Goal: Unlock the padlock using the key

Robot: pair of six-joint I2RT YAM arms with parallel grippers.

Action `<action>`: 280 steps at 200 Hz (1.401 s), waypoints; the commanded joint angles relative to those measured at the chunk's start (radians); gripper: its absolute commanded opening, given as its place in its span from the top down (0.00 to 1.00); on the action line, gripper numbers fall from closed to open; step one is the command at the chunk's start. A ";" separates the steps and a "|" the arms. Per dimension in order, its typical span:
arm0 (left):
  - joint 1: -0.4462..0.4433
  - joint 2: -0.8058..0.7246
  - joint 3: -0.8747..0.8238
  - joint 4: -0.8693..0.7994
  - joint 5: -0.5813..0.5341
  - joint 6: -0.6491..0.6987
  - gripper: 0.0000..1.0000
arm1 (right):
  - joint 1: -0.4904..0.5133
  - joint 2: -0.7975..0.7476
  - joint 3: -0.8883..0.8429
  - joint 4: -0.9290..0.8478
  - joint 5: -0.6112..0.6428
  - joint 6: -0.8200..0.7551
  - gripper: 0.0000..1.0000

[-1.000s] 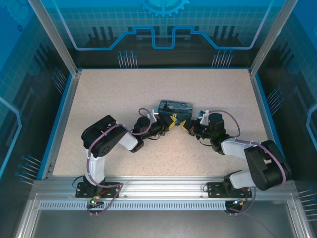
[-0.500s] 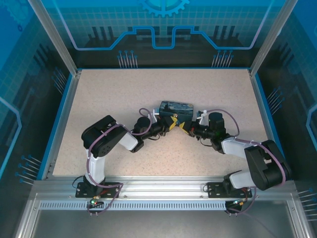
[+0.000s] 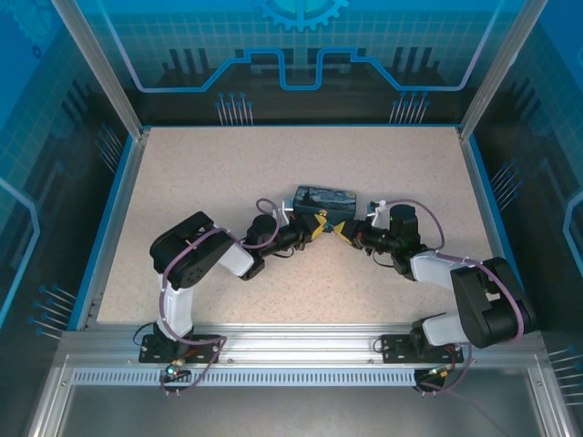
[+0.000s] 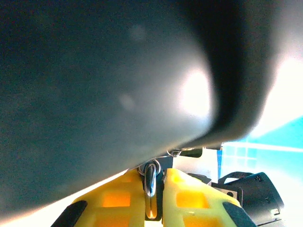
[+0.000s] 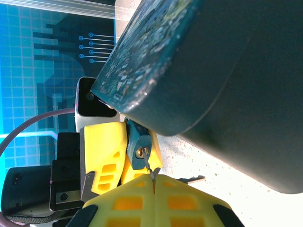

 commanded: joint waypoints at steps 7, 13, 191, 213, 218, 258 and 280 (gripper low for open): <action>-0.017 -0.002 0.014 0.085 0.047 0.003 1.00 | -0.017 -0.006 0.014 0.028 -0.022 -0.010 1.00; -0.016 0.000 0.014 0.085 0.045 0.001 1.00 | -0.020 -0.009 0.008 0.028 -0.025 -0.012 1.00; -0.016 0.009 0.034 0.085 0.053 -0.011 1.00 | 0.010 0.016 0.007 0.060 -0.013 0.017 1.00; -0.016 0.010 0.031 0.085 0.053 -0.010 1.00 | 0.015 0.023 0.015 0.064 -0.006 0.022 1.00; -0.015 0.010 0.031 0.085 0.053 -0.010 1.00 | 0.014 0.022 0.017 0.065 -0.004 0.024 1.00; -0.016 0.011 0.028 0.085 0.054 -0.006 1.00 | 0.015 0.033 0.029 0.092 0.001 0.054 1.00; -0.016 0.010 0.029 0.085 0.055 -0.009 1.00 | 0.016 0.053 0.028 0.129 -0.002 0.086 1.00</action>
